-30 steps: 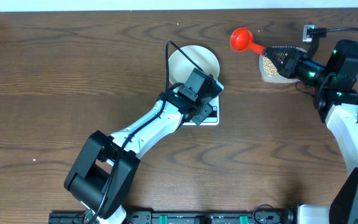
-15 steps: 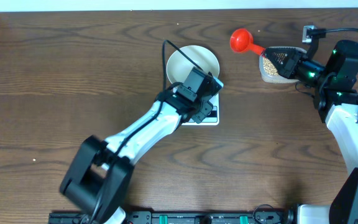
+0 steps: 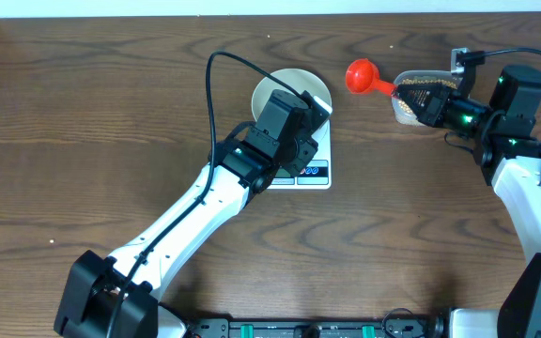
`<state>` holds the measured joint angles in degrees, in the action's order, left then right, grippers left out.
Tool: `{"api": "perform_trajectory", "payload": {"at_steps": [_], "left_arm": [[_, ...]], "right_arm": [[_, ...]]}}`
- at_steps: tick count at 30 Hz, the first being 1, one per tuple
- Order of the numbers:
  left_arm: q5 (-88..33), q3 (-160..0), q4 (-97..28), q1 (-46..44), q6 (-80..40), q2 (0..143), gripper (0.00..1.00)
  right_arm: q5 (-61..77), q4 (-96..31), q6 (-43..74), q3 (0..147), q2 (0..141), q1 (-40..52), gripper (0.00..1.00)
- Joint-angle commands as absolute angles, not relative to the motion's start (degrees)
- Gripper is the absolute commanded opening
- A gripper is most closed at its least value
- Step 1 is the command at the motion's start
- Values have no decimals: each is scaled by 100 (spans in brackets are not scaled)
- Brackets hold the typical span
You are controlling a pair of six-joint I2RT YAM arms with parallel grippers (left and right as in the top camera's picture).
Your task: Scoop item into bowl and weigh 50g on scale
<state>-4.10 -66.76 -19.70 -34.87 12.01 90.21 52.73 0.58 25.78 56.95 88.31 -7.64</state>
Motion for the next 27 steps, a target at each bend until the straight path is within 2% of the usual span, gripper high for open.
{"api": "perform_trajectory", "payload": {"at_steps": [1, 22, 27], "left_arm": [[-338, -6687, -2053, -3468, 1168, 9054, 8], [-338, -6674, -2049, -3468, 1162, 9096, 7], [-342, -6672, -2067, -3483, 823, 9133, 7]], "right_arm": [[5264, 93, 2392, 5765, 8764, -797, 1], [5505, 484, 2779, 5765, 8764, -1315, 1], [5502, 513, 2781, 5765, 8764, -1402, 1]]}}
